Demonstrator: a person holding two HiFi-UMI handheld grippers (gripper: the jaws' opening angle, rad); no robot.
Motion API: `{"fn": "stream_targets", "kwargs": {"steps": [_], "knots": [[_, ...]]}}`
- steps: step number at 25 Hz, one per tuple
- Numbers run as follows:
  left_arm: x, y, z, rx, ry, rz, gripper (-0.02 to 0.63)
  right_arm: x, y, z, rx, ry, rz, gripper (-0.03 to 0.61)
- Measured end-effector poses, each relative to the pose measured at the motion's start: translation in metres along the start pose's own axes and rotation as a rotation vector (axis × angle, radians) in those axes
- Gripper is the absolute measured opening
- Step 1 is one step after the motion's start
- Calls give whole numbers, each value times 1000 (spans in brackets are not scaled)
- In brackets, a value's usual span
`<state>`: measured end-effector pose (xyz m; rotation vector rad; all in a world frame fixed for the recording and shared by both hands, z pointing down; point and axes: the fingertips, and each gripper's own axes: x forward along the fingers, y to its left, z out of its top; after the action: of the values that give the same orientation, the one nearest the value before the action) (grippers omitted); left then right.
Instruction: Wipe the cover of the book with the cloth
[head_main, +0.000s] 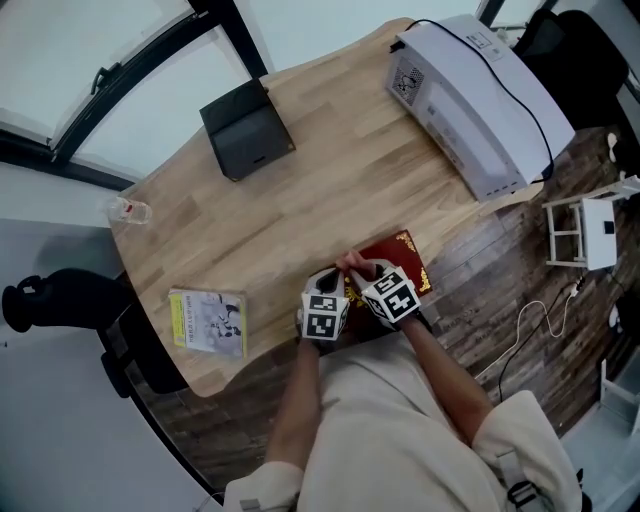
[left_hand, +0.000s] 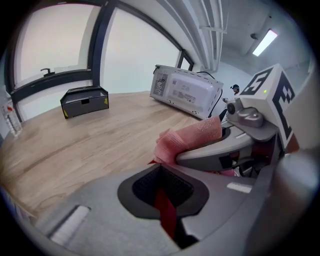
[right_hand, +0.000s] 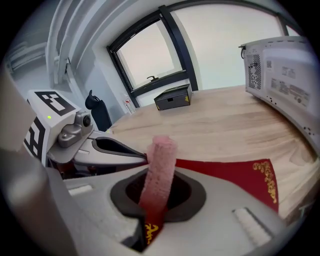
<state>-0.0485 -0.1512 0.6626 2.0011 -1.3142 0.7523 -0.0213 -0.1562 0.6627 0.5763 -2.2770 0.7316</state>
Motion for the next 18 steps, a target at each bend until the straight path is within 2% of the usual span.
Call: {"fn": "stream_targets", "kwargs": {"steps": [4,8,14,18], "knots": [[-1,-1,-1,-4,-1,5,8,-1,-1,0,-34,1,6,25],[-1,-1,0,-7,3,8,8,-6,-18,7,-48,-12,-44,25],[-2,-2,-1,-4,7,18,8,-18,-44,8,-31,-22,-118,25],[-1,-1,-1,-7,8,17,8,-32,-69,6,26,-42,-170,25]]}}
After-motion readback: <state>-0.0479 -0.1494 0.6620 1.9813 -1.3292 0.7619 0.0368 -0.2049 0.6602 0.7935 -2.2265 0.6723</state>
